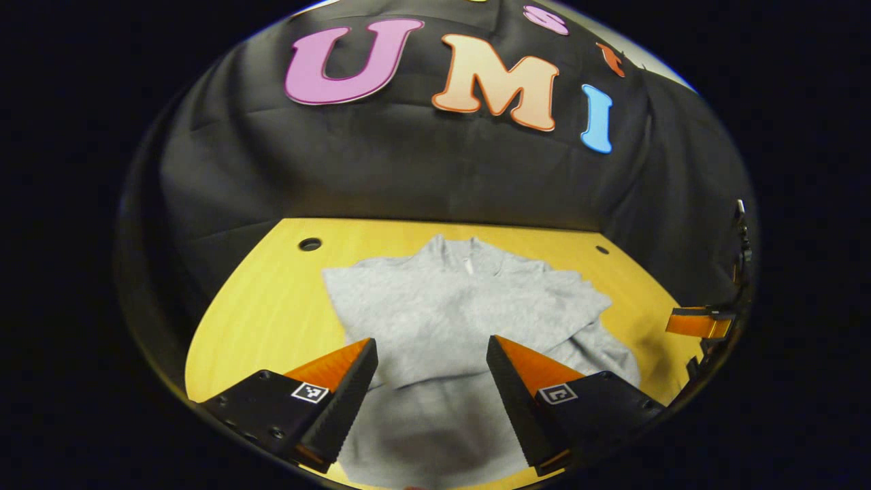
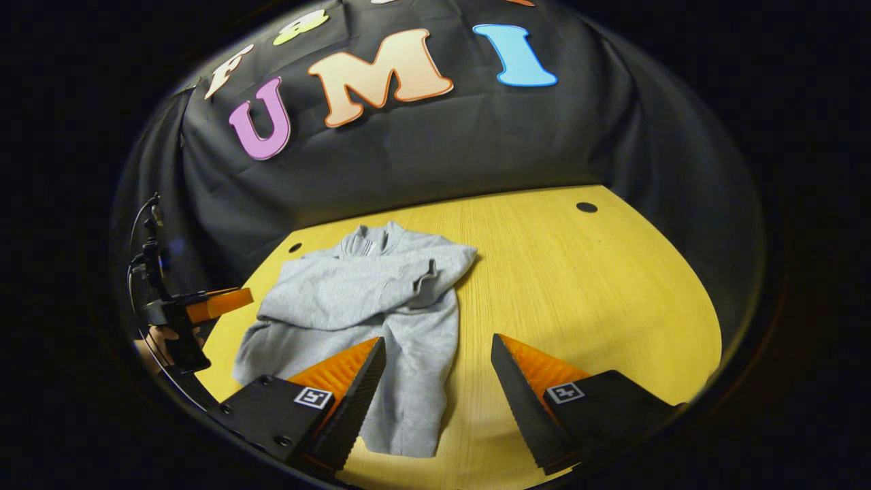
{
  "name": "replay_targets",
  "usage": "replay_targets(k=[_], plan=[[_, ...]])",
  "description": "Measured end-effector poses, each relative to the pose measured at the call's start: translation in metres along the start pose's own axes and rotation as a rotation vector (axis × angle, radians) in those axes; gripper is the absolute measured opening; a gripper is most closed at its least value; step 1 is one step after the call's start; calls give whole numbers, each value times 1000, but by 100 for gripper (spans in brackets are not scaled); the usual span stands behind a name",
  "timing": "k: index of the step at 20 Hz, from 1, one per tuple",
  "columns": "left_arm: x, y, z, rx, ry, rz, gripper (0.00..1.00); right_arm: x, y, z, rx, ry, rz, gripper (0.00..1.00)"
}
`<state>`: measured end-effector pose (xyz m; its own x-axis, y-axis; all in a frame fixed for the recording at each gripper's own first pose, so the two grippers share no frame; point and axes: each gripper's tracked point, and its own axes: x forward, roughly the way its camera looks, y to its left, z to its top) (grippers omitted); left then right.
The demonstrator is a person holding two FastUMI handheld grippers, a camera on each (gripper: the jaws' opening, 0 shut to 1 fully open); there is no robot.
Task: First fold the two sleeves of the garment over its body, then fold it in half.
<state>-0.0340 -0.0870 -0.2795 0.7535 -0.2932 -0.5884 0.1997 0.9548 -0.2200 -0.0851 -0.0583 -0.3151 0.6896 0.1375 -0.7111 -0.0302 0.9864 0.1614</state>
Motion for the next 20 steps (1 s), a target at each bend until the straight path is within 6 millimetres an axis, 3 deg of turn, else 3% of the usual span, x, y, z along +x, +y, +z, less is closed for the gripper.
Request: replay_targets(k=[2, 3, 4, 8, 9, 10, 15, 17, 20], plan=[[-21, 19, -20, -14, 31, 37, 95, 2, 1, -23, -11, 39, -20, 94], [-30, 28, -30, -12, 44, 57, 96, 3, 3, -35, -19, 63, -28, 98], [-40, 36, -41, -3, 55, 73, 96, 3, 6, -45, -26, 83, -31, 94], [-63, 53, -90, 11, 147, 117, 95, 4, 17, -76, -55, 135, -56, 98], [-66, 54, -98, 1, 160, 118, 96, 4, 18, -82, -67, 142, -71, 94], [-69, 55, -105, -7, 168, 123, 95, 3, 19, -87, -83, 145, -84, 98], [-67, 51, -135, -12, 216, 114, 96, 2, 17, -107, -140, 189, -130, 94], [-67, 49, -147, -12, 248, 109, 96, 1, 14, -115, -136, 211, -148, 98], [-65, 45, -147, 12, 239, 102, 96, 0, 15, -128, -106, 260, -156, 94]])
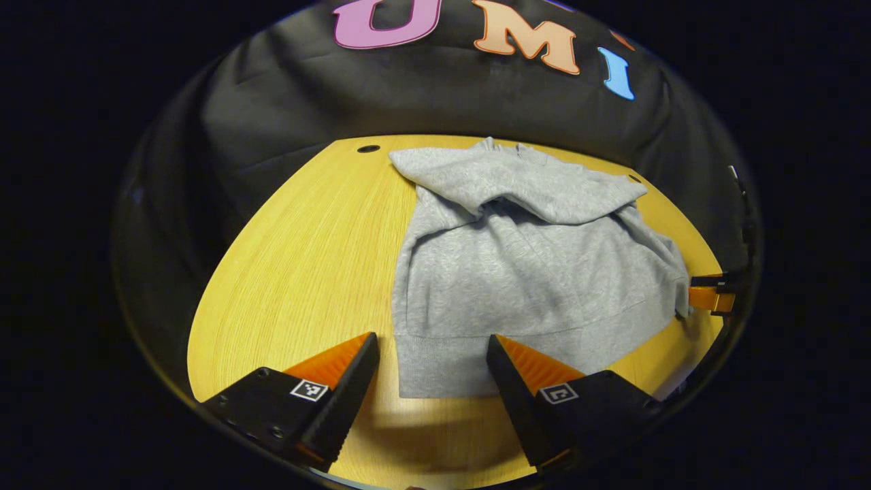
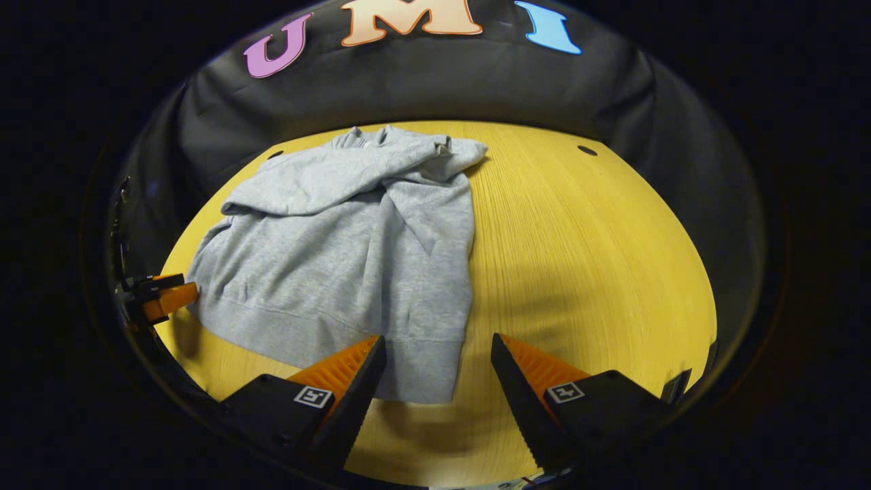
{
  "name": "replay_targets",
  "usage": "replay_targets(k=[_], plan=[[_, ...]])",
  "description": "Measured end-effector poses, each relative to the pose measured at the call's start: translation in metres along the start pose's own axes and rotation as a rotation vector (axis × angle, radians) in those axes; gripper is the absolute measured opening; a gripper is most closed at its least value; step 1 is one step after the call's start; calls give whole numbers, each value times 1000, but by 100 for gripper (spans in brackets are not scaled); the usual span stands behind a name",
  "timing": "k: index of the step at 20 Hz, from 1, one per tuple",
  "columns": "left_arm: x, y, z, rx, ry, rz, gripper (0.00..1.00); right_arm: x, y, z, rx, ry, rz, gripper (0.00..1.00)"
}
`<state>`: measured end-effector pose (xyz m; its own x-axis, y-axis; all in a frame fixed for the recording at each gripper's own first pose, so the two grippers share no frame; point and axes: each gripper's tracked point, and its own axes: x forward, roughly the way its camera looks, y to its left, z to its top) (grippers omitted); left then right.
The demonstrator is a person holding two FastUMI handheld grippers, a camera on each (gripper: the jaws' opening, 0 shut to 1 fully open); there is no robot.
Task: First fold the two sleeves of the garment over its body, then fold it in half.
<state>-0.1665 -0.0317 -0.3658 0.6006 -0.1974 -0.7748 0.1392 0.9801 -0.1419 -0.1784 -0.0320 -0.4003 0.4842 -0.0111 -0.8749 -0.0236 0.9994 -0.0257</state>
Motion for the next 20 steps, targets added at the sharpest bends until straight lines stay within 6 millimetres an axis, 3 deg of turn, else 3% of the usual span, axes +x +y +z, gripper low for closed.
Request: replay_targets(k=[2, 3, 4, 5, 6, 8, 9, 10, 11, 15, 17, 20], plan=[[0, -2, 0, 8, 2, -5, 96, 1, 1, 1, -7, -6, 2, 99], [0, -4, 2, 5, -2, -10, 95, 1, 2, 2, -21, -14, 3, 92], [0, -8, 1, 3, 2, -11, 93, 2, 7, 0, -23, 0, 19, 97], [2, -11, 0, 7, 2, -18, 82, 2, 13, 1, -31, 3, 37, 82], [3, -18, 1, 13, 3, -38, 78, 2, 15, 0, -45, 20, 38, 73], [3, -27, 1, 14, 1, -69, 51, 1, 24, 0, -59, 44, 72, 61], [4, -30, 1, 2, -3, -80, 35, 2, 26, 0, -59, 45, 79, 41], [4, -31, 2, -12, -6, -84, 26, 1, 32, -1, -56, 53, 97, 37], [5, -33, 2, -32, -5, -93, 18, 0, 31, 1, -55, 42, 93, 16], [5, -33, 3, -107, 91, -141, 0, 2, 33, 2, -14, 107, 128, 3], [4, -34, 6, -121, 109, -140, 0, 0, 35, 6, 57, 117, 156, 3], [-2, -33, 15, -101, 105, -139, 0, -10, 39, 31, 164, 79, 210, 2]])
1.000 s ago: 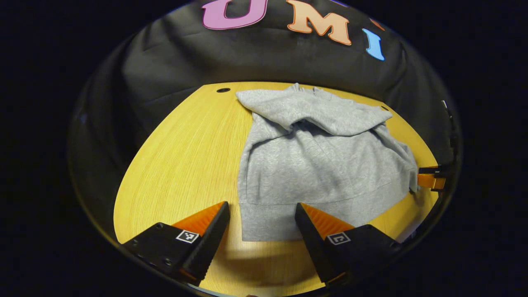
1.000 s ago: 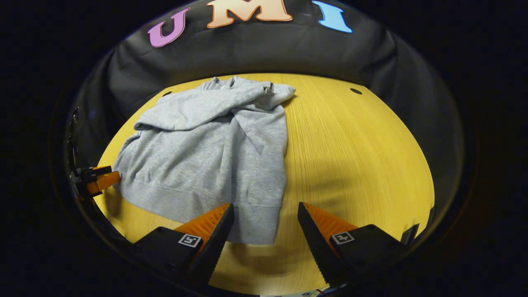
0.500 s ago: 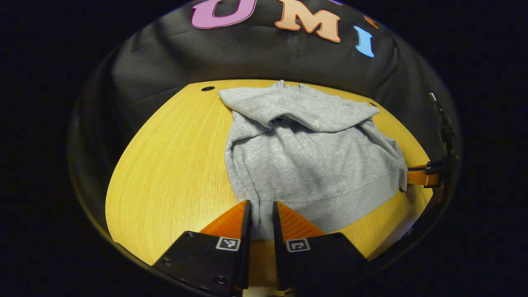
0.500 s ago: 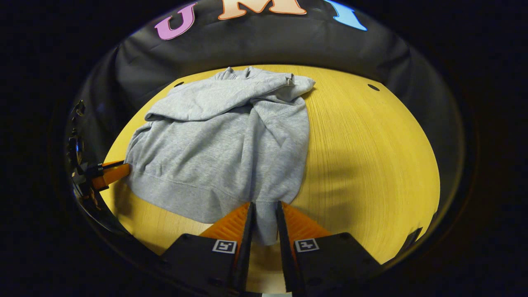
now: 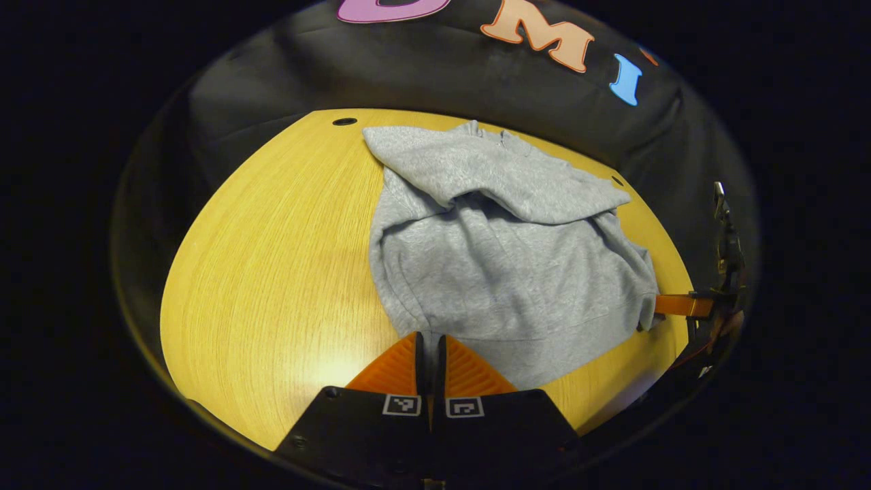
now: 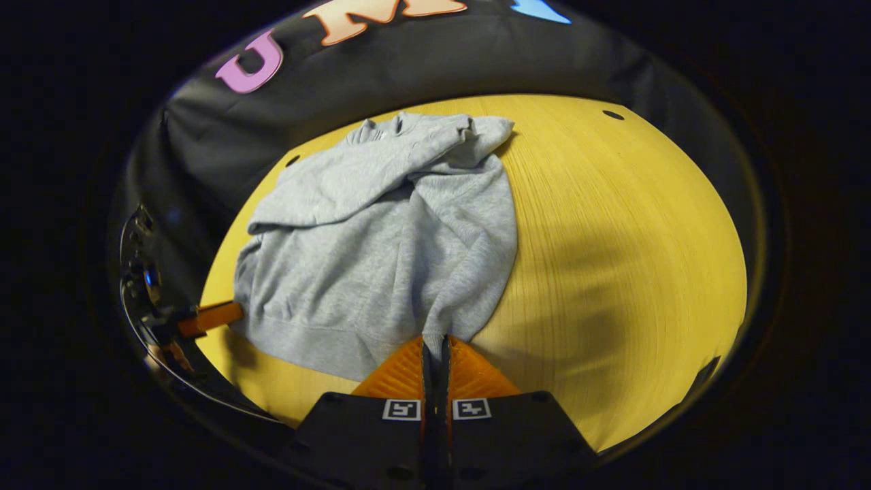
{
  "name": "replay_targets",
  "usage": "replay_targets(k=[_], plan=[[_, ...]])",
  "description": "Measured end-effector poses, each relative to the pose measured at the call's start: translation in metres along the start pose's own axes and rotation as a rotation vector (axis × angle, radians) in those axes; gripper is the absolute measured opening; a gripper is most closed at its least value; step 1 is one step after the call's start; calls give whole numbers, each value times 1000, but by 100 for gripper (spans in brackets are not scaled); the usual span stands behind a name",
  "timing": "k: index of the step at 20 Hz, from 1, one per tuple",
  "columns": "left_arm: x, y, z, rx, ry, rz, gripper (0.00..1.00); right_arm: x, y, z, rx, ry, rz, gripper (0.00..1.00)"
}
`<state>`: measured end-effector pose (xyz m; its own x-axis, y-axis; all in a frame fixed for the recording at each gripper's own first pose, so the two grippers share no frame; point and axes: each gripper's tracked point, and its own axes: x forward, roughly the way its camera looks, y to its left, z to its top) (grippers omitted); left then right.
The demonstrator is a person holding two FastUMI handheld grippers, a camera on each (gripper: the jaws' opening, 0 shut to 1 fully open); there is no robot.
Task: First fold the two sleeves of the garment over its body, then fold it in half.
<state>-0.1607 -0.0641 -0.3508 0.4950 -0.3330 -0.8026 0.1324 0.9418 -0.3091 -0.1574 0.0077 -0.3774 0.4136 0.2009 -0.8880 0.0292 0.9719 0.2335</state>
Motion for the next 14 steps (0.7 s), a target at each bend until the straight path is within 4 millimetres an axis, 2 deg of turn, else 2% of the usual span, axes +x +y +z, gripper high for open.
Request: replay_targets(k=[3, 8, 11, 14], plan=[[-8, -8, 17, -60, -21, -30, 0, -16, 11, 27, 54, -46, 58, 3], [-24, -21, 68, -77, -100, -72, 0, -32, 37, 71, 101, -104, 150, 2], [-27, -25, 100, -107, -147, -101, 0, -39, 46, 98, 159, -133, 198, 2], [-23, -23, 122, -142, -158, -114, 0, -39, 52, 124, 205, -147, 236, 2]])
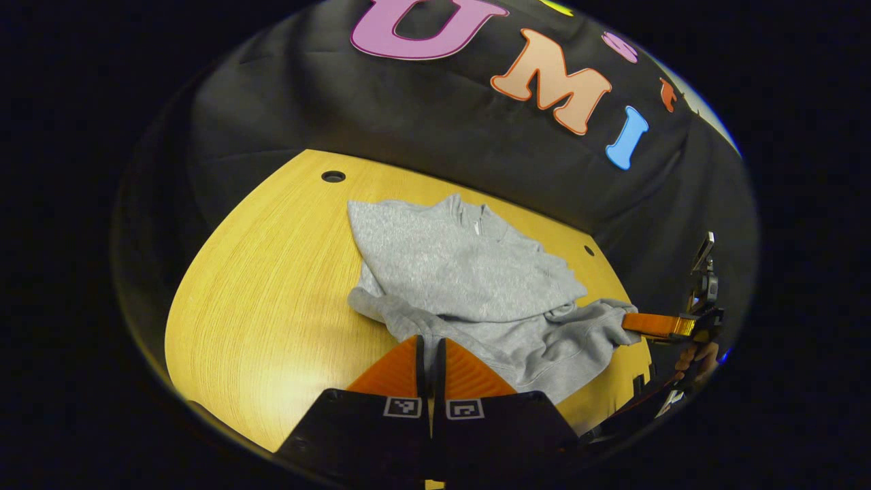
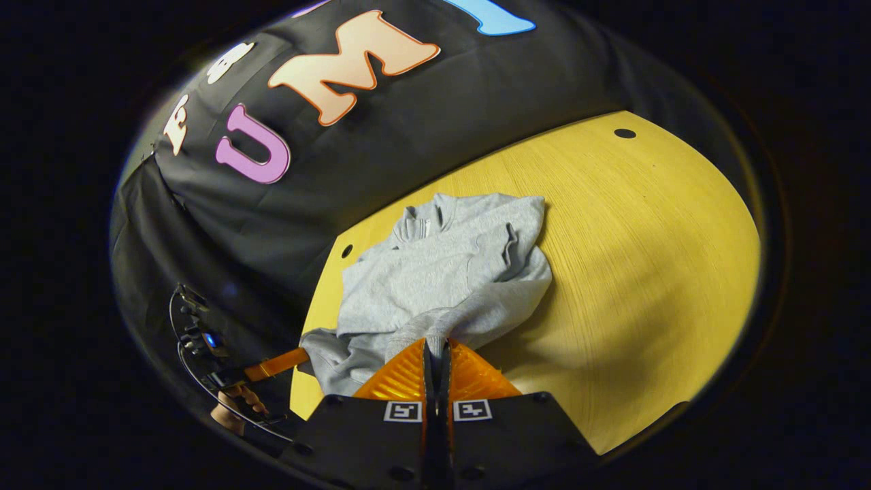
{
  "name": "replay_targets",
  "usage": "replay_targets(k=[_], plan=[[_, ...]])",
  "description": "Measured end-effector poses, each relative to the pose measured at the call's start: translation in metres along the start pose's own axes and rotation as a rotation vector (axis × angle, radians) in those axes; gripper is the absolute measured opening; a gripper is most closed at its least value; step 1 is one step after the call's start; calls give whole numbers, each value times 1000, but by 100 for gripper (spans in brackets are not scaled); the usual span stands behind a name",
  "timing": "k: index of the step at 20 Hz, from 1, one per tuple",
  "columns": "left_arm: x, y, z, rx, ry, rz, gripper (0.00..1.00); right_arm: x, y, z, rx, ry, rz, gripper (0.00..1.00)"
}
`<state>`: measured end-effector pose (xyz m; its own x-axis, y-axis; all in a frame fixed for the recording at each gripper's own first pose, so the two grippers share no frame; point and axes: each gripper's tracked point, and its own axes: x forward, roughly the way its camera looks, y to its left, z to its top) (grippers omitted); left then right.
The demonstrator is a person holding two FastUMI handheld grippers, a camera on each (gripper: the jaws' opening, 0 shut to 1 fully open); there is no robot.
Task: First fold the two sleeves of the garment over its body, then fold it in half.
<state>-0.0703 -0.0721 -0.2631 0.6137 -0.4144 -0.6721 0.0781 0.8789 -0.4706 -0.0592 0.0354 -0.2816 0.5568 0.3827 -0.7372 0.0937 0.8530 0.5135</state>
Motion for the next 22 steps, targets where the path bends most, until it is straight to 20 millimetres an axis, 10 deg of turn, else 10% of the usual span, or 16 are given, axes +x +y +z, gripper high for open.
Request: replay_targets(k=[9, 18, 21, 22], plan=[[52, 26, 65, -106, 41, 2, 0, 49, -12, 74, 247, -6, -1, 3], [127, 47, 57, -404, 310, 14, 0, 127, -67, 91, 658, 122, -79, 2], [135, 49, 69, -366, 260, 15, 6, 132, -60, 111, 673, 46, -32, 14], [132, 53, 80, -341, 215, 37, 9, 132, -55, 123, 662, -5, -8, 42]])
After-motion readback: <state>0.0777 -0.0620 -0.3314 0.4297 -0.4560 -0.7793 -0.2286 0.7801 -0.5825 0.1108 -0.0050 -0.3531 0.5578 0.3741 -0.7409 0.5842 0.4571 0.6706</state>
